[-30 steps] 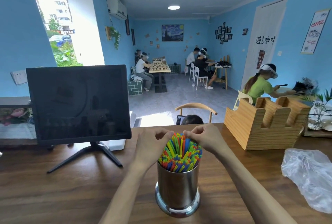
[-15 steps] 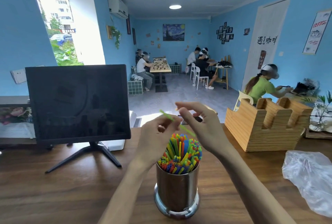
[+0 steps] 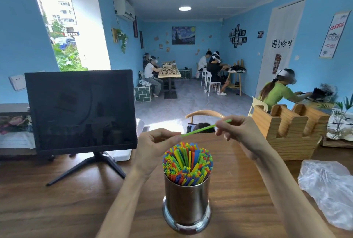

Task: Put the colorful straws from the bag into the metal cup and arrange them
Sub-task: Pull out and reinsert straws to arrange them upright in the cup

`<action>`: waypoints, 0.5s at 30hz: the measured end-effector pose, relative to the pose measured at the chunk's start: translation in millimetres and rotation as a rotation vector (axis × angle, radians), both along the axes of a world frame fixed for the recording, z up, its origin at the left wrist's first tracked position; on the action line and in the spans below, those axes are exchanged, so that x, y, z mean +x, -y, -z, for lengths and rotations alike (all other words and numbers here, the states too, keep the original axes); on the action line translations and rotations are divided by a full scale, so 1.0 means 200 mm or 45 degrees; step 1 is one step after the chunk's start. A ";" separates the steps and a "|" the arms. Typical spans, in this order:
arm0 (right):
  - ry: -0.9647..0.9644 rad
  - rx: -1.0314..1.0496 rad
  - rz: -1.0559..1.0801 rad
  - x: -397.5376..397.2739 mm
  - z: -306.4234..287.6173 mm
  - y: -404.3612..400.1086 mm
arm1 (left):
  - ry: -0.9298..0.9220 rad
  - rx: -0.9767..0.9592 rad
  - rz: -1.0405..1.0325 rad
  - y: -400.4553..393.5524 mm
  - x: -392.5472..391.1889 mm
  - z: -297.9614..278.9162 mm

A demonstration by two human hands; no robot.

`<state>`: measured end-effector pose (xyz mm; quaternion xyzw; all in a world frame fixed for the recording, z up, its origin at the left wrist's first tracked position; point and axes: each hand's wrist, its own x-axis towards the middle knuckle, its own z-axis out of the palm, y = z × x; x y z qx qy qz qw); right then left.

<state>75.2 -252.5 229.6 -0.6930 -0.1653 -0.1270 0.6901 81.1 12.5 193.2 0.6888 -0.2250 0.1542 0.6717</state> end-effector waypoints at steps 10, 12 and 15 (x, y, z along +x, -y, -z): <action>0.383 -0.044 0.134 0.01 0.04 -0.21 | 0.057 0.730 -0.120 0.04 0.00 0.01; 0.434 -0.130 0.189 0.01 0.04 -0.23 | 0.013 0.671 -0.100 0.04 -0.01 0.02; 0.459 -0.497 0.282 0.02 0.10 -0.25 | 0.002 0.622 -0.168 0.04 0.00 0.04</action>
